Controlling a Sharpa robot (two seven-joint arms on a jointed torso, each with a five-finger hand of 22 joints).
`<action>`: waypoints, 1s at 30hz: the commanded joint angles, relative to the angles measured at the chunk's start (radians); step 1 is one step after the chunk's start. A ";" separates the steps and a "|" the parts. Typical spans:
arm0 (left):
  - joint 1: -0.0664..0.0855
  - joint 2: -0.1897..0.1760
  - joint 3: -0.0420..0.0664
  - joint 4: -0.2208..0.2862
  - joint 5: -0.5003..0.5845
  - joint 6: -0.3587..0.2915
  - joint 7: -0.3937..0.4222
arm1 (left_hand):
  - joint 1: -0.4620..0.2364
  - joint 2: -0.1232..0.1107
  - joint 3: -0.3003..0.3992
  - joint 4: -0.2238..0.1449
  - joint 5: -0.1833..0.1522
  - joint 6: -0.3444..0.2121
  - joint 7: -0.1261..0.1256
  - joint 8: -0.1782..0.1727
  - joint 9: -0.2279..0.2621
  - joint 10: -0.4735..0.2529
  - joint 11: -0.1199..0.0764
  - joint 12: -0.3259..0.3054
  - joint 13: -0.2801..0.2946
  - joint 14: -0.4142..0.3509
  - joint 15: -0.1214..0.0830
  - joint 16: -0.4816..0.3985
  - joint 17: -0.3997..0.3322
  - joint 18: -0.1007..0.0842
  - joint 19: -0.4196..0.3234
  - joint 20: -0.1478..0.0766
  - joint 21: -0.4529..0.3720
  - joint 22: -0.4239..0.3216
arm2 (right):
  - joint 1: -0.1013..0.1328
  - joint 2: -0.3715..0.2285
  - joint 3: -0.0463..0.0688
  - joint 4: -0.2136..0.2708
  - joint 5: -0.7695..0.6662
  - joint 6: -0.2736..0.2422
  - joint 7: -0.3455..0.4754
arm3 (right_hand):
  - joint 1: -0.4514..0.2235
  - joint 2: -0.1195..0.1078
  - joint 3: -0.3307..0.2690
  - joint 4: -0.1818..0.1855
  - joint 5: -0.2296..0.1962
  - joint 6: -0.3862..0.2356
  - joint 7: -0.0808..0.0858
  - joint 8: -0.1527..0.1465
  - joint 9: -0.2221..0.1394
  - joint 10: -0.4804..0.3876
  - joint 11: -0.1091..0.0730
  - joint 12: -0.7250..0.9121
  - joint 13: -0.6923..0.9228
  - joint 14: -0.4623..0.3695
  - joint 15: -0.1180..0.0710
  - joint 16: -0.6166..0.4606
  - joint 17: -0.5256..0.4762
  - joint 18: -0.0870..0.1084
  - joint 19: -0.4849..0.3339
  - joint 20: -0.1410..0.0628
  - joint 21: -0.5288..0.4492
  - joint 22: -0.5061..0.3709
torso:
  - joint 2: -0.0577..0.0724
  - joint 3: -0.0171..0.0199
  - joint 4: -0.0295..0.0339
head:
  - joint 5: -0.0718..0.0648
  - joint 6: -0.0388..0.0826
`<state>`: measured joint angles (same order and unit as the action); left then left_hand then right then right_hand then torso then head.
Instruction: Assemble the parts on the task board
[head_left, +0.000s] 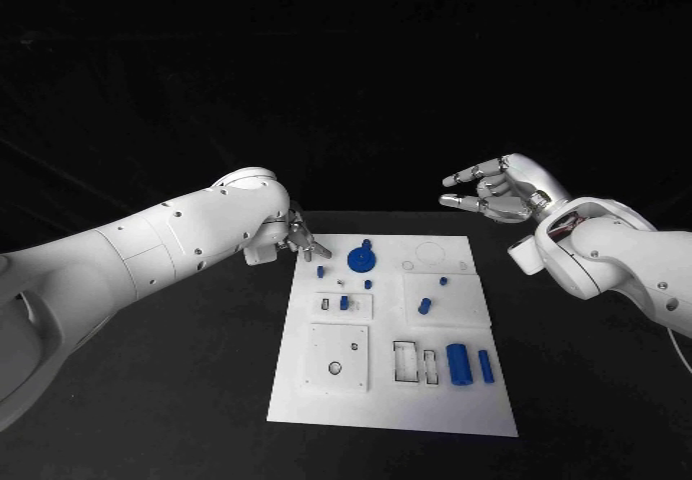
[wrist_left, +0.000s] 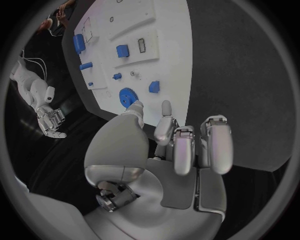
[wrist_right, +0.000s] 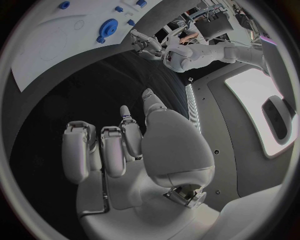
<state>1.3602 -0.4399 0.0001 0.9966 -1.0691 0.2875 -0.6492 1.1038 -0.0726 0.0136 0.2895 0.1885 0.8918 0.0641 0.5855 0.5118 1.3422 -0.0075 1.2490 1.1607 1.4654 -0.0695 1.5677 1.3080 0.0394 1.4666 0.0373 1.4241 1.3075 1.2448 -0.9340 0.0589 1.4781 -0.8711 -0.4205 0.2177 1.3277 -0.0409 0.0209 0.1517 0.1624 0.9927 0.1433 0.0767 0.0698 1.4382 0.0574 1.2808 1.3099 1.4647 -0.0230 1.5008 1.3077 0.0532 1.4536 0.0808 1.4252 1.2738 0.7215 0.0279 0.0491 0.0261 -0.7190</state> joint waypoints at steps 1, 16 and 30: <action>-0.005 0.012 -0.001 -0.013 -0.029 0.032 0.035 | 0.002 0.007 -0.005 0.001 -0.004 0.009 -0.001 0.005 -0.001 0.008 -0.002 0.005 0.002 0.105 -0.001 0.003 0.263 0.010 0.022 0.002 0.005 0.050 | -0.001 0.002 0.000 0.000 -0.002 0.015 0.005 | -0.007 0.001 -0.007 0.000 0.004 -0.005 -0.001 0.000 0.000 -0.005 -0.002 -0.003 0.076 0.076 0.002 -0.007 0.131 0.009 -0.007 0.000 -0.007 -0.002 | -0.001 0.0007 0.0007 | 0.001 -0.001; -0.018 0.035 -0.007 -0.046 -0.003 0.071 0.047 | 0.021 0.018 -0.009 -0.003 -0.004 0.020 -0.006 0.011 -0.001 0.010 -0.006 0.007 0.003 0.105 -0.005 0.003 0.263 0.009 0.023 -0.002 0.006 0.053 | -0.001 0.004 0.000 -0.001 -0.002 0.016 0.005 | -0.009 0.002 -0.009 0.001 0.005 -0.005 -0.001 0.000 0.000 -0.005 -0.003 -0.002 0.076 0.076 0.002 -0.007 0.131 0.009 -0.006 0.000 -0.007 -0.001 | -0.001 0.0007 0.0009 | 0.001 -0.004; -0.021 0.039 -0.008 -0.047 0.008 0.069 0.054 | 0.055 0.034 -0.007 -0.007 -0.003 0.027 -0.009 0.015 -0.001 0.012 -0.010 0.010 0.005 0.105 -0.008 0.003 0.263 0.009 0.023 -0.005 0.006 0.054 | -0.001 0.006 0.000 -0.002 -0.002 0.018 0.005 | -0.009 0.002 -0.009 0.001 0.005 -0.005 -0.001 0.000 0.000 -0.005 -0.003 -0.002 0.076 0.076 0.002 -0.007 0.131 0.009 -0.006 0.000 -0.007 -0.001 | -0.002 0.0012 0.0010 | 0.002 -0.005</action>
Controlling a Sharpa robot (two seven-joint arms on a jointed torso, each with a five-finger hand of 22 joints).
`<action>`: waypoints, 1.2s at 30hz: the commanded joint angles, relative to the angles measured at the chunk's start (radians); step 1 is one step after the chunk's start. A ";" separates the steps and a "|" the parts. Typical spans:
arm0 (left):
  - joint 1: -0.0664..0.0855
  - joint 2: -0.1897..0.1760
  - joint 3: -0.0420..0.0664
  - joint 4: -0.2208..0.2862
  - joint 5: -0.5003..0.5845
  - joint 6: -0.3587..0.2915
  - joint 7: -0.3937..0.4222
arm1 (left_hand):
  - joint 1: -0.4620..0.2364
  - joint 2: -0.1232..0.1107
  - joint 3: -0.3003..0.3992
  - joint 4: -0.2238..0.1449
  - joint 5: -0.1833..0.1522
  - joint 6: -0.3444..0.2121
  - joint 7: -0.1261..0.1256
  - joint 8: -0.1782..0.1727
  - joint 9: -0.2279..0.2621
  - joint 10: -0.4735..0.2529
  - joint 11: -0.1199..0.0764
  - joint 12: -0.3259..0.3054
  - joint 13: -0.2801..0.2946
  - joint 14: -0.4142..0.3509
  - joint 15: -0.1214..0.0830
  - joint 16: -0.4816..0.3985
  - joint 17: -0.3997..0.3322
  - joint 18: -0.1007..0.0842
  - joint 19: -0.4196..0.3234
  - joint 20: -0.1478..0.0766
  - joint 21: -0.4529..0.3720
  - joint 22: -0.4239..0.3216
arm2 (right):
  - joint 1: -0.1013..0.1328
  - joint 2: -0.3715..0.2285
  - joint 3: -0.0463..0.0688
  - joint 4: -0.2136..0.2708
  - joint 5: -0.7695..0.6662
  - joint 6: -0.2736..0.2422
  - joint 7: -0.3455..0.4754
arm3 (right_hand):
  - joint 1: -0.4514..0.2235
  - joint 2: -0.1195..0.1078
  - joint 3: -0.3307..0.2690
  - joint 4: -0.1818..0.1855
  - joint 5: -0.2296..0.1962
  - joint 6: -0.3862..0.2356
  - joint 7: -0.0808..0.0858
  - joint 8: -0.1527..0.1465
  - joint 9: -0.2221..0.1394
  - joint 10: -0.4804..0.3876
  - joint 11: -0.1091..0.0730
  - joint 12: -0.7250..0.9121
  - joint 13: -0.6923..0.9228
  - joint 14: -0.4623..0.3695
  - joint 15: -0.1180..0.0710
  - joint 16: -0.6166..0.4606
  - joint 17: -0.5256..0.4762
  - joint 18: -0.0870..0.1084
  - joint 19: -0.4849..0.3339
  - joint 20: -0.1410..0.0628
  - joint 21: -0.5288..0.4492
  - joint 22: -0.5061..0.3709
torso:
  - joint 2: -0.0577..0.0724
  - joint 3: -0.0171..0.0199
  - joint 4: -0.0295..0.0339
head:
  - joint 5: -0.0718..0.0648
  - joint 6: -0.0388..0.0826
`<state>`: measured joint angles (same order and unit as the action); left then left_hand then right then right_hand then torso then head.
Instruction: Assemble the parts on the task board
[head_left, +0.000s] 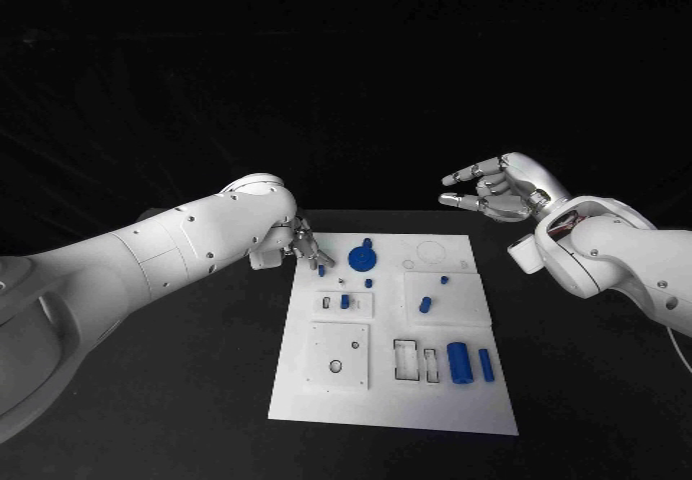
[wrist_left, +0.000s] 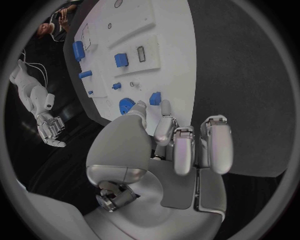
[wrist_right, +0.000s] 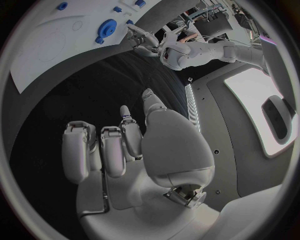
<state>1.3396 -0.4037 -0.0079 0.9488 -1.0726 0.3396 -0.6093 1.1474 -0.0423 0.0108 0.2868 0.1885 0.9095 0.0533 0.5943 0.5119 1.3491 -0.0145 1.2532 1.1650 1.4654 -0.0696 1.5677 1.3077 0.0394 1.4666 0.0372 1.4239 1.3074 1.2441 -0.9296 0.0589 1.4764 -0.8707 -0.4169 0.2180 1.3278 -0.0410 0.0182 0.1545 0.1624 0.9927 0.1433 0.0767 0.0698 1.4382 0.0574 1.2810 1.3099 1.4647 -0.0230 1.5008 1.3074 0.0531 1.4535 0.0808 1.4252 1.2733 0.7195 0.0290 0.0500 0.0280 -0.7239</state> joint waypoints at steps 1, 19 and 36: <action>0.000 0.003 0.000 0.001 0.012 0.016 0.015 | 0.020 0.007 -0.002 -0.006 -0.003 0.011 0.001 0.007 -0.001 0.006 -0.003 0.006 0.002 0.105 -0.009 0.003 0.263 0.009 0.023 -0.005 0.006 0.055 | -0.001 0.002 0.000 -0.001 -0.002 0.014 0.004 | -0.009 0.002 -0.007 -0.002 0.005 -0.005 -0.001 0.000 0.000 -0.005 -0.003 -0.002 0.076 0.076 0.002 -0.007 0.132 0.009 -0.006 0.000 -0.007 -0.001 | 0.000 0.0001 -0.0001 | 0.000 0.000; -0.001 0.002 0.000 0.005 0.020 0.035 0.010 | 0.083 0.029 0.019 -0.022 -0.003 0.018 -0.006 0.018 0.007 0.010 -0.009 0.008 0.004 0.105 -0.013 0.003 0.263 0.009 0.023 -0.010 0.004 0.055 | -0.001 0.002 0.000 -0.002 -0.002 0.016 0.004 | -0.009 0.003 -0.008 -0.002 0.006 -0.005 -0.001 0.000 0.000 -0.005 -0.003 -0.001 0.076 0.076 0.001 -0.007 0.132 0.009 -0.006 0.000 -0.007 -0.001 | 0.001 0.0000 -0.0003 | 0.001 -0.002; -0.002 -0.002 0.000 0.006 0.038 -0.025 0.037 | 0.198 0.002 0.481 -0.145 -0.013 -0.020 0.003 0.031 0.037 0.011 -0.011 -0.009 -0.005 0.105 -0.009 0.003 0.263 0.010 0.022 -0.013 -0.001 0.057 | -0.001 0.003 0.000 -0.002 -0.002 0.017 0.004 | -0.009 0.005 -0.008 -0.002 0.007 -0.005 -0.001 0.000 0.000 -0.005 -0.003 -0.002 0.076 0.076 0.001 -0.007 0.132 0.009 -0.006 0.000 -0.007 -0.001 | 0.000 0.0002 -0.0007 | 0.002 -0.004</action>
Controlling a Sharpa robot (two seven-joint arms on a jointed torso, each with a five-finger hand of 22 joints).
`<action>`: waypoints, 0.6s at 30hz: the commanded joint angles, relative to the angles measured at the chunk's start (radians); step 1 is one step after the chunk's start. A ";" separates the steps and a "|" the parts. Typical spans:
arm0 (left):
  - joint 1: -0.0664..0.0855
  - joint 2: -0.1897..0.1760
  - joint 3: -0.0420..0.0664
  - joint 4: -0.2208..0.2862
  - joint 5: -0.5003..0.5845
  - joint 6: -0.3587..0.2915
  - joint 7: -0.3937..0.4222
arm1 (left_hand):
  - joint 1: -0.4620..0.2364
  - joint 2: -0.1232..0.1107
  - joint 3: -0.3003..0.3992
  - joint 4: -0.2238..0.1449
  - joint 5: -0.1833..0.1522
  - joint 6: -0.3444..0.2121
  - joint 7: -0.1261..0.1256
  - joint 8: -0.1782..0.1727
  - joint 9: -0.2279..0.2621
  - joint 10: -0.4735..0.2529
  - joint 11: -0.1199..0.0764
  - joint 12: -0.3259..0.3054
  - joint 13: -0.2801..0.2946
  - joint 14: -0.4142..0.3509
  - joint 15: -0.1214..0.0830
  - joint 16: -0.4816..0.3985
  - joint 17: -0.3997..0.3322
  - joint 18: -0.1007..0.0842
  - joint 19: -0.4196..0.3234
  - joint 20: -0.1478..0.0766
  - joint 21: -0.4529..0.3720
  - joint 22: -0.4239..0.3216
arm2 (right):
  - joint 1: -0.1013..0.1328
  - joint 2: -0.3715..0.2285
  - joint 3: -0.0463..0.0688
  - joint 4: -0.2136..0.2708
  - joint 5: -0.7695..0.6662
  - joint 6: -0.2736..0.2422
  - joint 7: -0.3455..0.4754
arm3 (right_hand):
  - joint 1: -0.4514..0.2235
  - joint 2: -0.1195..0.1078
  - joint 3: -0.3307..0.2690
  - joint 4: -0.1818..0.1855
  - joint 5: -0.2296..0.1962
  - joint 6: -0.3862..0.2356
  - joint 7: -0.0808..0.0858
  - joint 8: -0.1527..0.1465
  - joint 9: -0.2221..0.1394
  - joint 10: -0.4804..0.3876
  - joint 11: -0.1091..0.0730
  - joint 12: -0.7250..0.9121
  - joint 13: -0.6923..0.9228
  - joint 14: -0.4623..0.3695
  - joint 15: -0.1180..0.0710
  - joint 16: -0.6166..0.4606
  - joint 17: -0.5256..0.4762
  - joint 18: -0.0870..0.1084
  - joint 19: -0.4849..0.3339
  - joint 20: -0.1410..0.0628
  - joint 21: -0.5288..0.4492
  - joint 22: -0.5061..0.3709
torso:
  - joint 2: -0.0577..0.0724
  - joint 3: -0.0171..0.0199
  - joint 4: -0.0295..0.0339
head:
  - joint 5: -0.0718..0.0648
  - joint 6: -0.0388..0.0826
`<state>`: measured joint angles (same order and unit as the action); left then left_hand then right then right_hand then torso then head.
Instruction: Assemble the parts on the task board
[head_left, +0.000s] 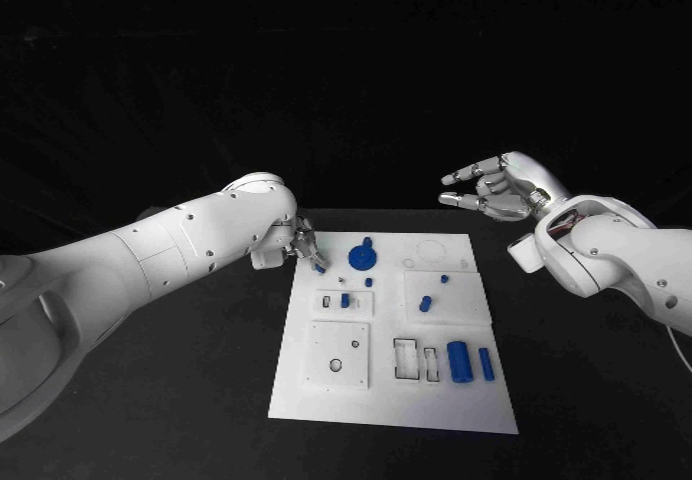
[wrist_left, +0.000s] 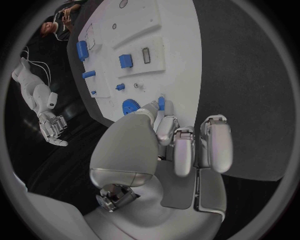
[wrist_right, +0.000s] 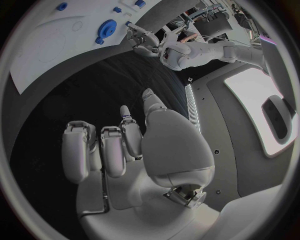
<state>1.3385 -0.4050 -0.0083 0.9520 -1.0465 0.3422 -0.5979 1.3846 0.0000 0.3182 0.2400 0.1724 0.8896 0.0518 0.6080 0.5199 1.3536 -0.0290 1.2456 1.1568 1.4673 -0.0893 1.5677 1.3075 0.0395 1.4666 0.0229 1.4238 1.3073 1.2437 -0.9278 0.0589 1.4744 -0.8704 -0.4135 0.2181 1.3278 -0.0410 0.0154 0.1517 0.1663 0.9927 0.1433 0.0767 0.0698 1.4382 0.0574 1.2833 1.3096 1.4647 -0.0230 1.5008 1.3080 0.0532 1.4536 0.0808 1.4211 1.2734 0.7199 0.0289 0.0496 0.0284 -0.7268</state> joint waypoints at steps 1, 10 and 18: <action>0.000 -0.002 0.000 0.005 0.013 -0.034 0.030 | -0.045 -0.044 0.191 -0.102 0.004 0.000 0.001 0.020 0.032 0.007 0.007 -0.001 0.004 0.103 0.008 0.003 0.263 0.009 0.022 0.003 -0.001 0.057 | -0.001 0.001 0.000 -0.001 -0.002 0.014 0.004 | -0.009 0.005 -0.005 0.001 0.003 -0.005 -0.001 0.000 0.000 -0.005 -0.003 -0.004 0.076 0.076 0.001 -0.007 0.131 0.009 -0.006 0.000 -0.003 -0.001 | -0.001 0.0004 -0.0003 | 0.002 -0.001; -0.001 -0.046 -0.001 0.072 0.048 -0.104 0.046 | -0.101 -0.081 0.303 -0.138 0.001 -0.005 -0.001 0.045 0.058 0.014 0.006 0.003 0.007 0.103 0.008 0.003 0.263 0.009 0.023 0.003 -0.001 0.060 | -0.001 0.002 0.000 -0.003 -0.004 0.019 0.002 | -0.009 0.005 -0.006 0.001 0.004 -0.005 -0.001 0.001 0.000 -0.004 -0.003 -0.003 0.076 0.077 0.001 -0.007 0.131 0.009 -0.006 0.000 -0.003 -0.001 | -0.002 0.0012 0.0013 | 0.004 0.002; -0.002 -0.151 -0.002 0.256 0.060 -0.202 0.043 | -0.121 -0.097 0.339 -0.155 0.003 -0.003 -0.003 0.055 0.069 0.021 0.004 0.009 0.013 0.103 0.007 0.003 0.263 0.008 0.026 0.001 0.003 0.067 | -0.001 0.000 -0.001 -0.004 -0.005 0.024 0.001 | -0.010 0.006 -0.006 0.001 0.004 -0.005 -0.001 0.001 0.000 -0.004 -0.003 -0.003 0.076 0.077 0.001 -0.006 0.131 0.009 -0.006 0.000 -0.003 0.000 | -0.004 0.0037 0.0035 | 0.006 0.000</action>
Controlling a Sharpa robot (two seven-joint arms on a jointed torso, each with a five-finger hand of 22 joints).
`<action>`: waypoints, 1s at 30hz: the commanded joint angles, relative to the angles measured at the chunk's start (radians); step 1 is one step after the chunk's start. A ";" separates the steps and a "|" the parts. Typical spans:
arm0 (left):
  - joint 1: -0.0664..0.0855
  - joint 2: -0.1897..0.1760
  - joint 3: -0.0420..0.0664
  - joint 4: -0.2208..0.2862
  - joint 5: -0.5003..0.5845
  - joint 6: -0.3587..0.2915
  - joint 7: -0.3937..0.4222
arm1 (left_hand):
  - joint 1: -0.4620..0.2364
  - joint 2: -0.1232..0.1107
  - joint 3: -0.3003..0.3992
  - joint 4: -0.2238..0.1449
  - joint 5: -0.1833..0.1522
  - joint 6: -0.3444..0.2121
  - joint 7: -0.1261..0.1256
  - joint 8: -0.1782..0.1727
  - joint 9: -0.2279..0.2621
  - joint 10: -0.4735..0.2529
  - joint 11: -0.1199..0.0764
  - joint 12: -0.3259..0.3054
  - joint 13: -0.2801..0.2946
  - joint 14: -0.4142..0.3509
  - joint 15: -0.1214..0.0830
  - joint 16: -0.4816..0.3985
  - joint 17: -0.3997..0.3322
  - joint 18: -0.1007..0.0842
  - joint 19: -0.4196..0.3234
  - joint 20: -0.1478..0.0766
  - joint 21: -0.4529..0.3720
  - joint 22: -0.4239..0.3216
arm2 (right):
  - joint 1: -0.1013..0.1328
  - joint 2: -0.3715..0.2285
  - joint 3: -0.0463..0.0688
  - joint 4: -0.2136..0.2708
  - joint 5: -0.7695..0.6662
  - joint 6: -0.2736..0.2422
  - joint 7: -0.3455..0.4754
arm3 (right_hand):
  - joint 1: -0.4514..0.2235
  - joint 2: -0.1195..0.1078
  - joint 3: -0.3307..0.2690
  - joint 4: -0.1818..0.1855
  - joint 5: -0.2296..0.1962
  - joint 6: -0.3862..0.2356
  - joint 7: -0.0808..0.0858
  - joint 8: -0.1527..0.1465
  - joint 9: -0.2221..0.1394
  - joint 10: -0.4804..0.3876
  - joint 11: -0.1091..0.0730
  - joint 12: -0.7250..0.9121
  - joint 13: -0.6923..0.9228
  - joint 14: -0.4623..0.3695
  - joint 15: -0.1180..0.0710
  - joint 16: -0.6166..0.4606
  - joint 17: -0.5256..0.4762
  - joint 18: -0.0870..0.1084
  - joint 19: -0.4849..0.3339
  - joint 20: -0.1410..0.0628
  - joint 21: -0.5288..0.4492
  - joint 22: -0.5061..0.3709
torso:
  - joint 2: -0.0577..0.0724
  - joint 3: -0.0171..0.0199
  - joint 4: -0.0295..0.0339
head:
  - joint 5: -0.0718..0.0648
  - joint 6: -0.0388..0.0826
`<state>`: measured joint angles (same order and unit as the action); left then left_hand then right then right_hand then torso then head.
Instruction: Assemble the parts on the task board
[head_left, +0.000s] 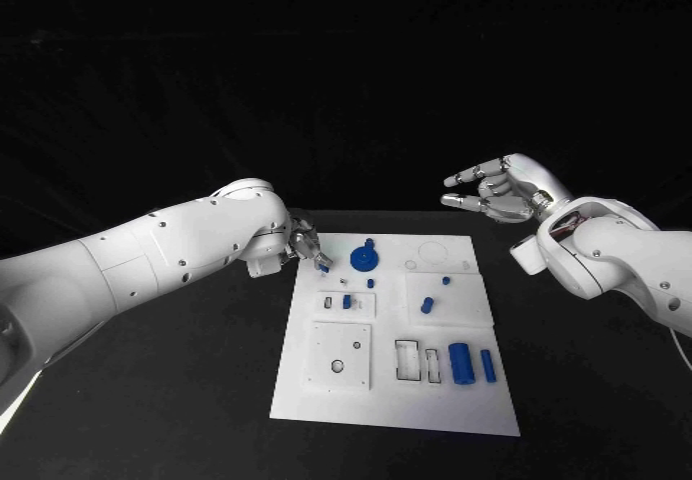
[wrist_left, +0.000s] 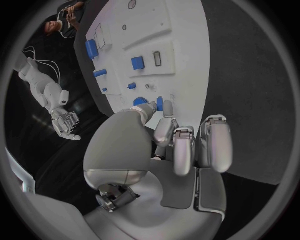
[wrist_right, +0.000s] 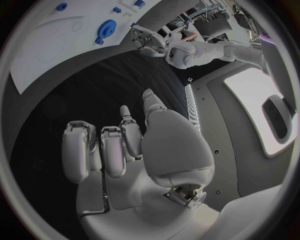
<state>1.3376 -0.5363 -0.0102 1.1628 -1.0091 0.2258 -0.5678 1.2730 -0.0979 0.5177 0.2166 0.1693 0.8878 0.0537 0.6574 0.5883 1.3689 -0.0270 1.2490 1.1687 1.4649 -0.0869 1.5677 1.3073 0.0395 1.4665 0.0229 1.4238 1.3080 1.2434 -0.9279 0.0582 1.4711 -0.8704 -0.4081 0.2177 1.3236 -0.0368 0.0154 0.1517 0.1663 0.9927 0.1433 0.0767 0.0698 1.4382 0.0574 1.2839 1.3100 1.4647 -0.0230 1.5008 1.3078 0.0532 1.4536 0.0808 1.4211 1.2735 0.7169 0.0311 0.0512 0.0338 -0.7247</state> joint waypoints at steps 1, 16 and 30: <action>-0.004 -0.040 0.000 0.081 0.022 -0.106 0.013 | -0.012 -0.002 0.144 -0.134 0.006 0.000 -0.005 0.007 0.002 0.007 0.001 0.007 0.004 0.106 0.004 0.003 0.263 0.007 0.027 0.001 0.004 0.069 | -0.001 0.000 -0.001 -0.001 -0.005 0.019 0.001 | -0.006 0.001 -0.006 0.001 0.004 -0.005 -0.001 0.001 0.000 -0.004 -0.003 -0.004 0.076 0.077 0.001 -0.006 0.132 0.009 -0.006 0.000 -0.003 0.000 | -0.001 0.0008 0.0028 | 0.000 -0.002; -0.066 -0.144 -0.013 0.289 -0.070 -0.271 -0.008 | -0.025 -0.019 0.178 -0.148 0.006 0.007 -0.009 0.014 0.009 0.013 -0.002 0.007 0.001 0.106 0.001 0.003 0.263 0.005 0.032 -0.001 0.011 0.079 | -0.003 -0.002 -0.004 -0.003 0.001 0.024 0.000 | -0.006 0.001 -0.006 0.001 0.004 -0.005 -0.001 0.001 0.000 -0.004 -0.003 -0.004 0.076 0.077 0.001 -0.006 0.132 0.009 -0.006 0.000 -0.003 0.000 | -0.002 0.0007 0.0077 | 0.001 -0.012; -0.090 -0.144 -0.015 0.304 -0.090 -0.194 -0.051 | -0.028 -0.022 0.187 -0.151 0.006 0.007 -0.009 0.015 0.011 0.011 -0.003 0.002 -0.005 0.106 0.001 0.003 0.263 0.006 0.031 -0.002 0.009 0.076 | -0.005 -0.001 -0.005 -0.003 0.002 0.024 0.001 | -0.007 0.002 -0.008 0.002 0.004 -0.005 -0.001 0.001 0.000 -0.005 -0.003 -0.004 0.075 0.076 0.001 -0.007 0.131 0.009 -0.006 0.000 -0.003 -0.001 | -0.003 0.0023 0.0086 | -0.002 -0.020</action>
<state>1.2486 -0.6820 -0.0250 1.4652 -1.0785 -0.0015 -0.5978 1.2406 -0.1304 0.5798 0.1847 0.1729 0.8869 0.0554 0.6688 0.5982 1.3759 -0.0269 1.2546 1.1644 1.4650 -0.0870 1.5677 1.3081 0.0396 1.4665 0.0229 1.4290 1.3077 1.2392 -0.9296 0.0528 1.4679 -0.8679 -0.3971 0.2161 1.3237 -0.0368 0.0126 0.1545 0.1663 0.9927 0.1433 0.0767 0.0698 1.4382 0.0574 1.2848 1.3100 1.4647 -0.0230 1.4970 1.3075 0.0532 1.4536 0.0808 1.4211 1.2735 0.7149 0.0328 0.0590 0.0322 -0.7430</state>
